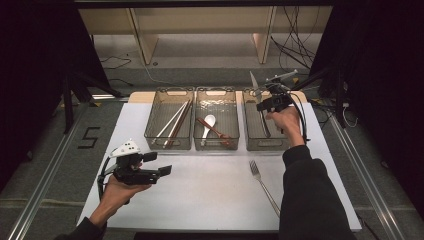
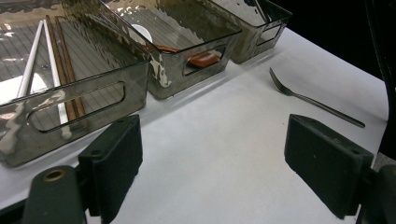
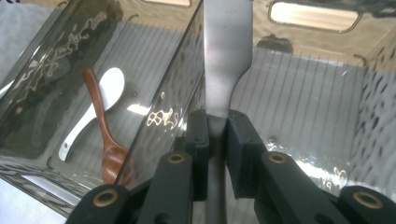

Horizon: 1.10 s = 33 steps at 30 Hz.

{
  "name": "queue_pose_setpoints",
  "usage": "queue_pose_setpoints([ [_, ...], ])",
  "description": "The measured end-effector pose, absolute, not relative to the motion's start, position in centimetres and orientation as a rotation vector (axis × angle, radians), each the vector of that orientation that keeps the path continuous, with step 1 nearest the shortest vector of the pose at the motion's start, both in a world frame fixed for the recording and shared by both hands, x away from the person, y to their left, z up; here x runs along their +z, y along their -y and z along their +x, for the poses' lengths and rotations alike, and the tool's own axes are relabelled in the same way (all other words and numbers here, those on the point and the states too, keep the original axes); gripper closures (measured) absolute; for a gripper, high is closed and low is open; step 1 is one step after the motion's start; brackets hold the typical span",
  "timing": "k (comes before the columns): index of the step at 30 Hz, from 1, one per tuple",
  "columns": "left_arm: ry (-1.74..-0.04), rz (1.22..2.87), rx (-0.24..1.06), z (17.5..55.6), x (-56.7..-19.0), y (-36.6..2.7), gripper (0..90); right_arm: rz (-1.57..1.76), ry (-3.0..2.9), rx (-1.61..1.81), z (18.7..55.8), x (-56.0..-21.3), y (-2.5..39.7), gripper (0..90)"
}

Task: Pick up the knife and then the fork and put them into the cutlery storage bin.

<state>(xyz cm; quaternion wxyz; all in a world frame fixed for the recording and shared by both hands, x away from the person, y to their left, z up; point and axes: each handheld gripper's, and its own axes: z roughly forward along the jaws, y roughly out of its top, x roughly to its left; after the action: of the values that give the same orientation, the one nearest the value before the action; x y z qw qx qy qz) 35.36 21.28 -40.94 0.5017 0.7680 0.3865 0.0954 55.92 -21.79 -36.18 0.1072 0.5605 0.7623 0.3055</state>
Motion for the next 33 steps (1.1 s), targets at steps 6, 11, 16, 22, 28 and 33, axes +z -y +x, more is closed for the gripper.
queue_pose_setpoints([
  [6, -0.934, 1.857, 0.231, 35.3, -40.9, -21.3, 18.6, 1.674, -2.255, 0.883, 55.9, -37.5, 21.8, 80.7],
  [11, -0.934, 1.857, 0.231, 35.3, -40.9, -21.2, 18.6, 1.688, -2.261, 0.875, 55.9, -38.0, 21.7, 80.7],
  [16, -0.933, 1.857, 0.231, 35.3, -40.9, -21.2, 18.6, 1.694, -2.275, 0.863, 55.9, -38.5, 21.5, 80.6],
  [22, -0.931, 1.859, 0.231, 35.3, -40.9, -21.2, 18.7, 1.717, -2.292, 0.847, 55.9, -39.3, 21.5, 80.5],
  [28, -0.930, 1.858, 0.230, 35.3, -40.9, -21.2, 18.7, 1.739, -2.299, 0.825, 56.0, -39.8, 21.4, 80.0],
  [33, -0.930, 1.858, 0.230, 35.3, -40.9, -21.2, 18.6, 1.771, -2.284, 0.803, 56.0, -40.1, 21.6, 76.9],
])
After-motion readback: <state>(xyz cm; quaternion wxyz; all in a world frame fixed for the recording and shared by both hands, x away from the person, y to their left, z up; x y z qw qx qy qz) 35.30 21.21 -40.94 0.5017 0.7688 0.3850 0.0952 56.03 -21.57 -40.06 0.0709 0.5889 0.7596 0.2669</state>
